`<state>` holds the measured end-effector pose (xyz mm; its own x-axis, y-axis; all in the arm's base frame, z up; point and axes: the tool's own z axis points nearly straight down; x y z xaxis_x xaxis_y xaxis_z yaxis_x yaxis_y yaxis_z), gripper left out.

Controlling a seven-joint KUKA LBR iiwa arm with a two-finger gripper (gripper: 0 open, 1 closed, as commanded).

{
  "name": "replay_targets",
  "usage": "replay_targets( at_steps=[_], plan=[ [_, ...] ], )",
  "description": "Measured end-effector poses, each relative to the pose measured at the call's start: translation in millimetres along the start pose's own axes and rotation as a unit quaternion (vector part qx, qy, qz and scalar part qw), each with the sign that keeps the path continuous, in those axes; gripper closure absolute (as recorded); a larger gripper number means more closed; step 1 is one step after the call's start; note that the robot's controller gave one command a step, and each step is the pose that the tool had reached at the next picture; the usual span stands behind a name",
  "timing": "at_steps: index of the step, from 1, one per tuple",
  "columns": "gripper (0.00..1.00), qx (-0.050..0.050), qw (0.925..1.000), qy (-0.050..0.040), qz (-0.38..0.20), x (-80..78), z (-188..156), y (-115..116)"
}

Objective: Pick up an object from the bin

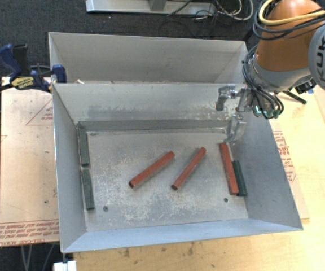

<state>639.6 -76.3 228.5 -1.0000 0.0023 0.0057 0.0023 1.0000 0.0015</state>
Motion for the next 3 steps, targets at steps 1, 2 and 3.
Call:
replay_targets(
  at_steps=[1,2,3],
  plan=[
    [0.00,0.001,1.0000,-0.0042,-0.001,-1.3,-5,0],
    [0.00,0.001,1.0000,-0.0078,0.004,-4.6,43,3],
    [0.00,0.000,0.9998,-0.0056,0.019,6.4,113,4]
  ],
)
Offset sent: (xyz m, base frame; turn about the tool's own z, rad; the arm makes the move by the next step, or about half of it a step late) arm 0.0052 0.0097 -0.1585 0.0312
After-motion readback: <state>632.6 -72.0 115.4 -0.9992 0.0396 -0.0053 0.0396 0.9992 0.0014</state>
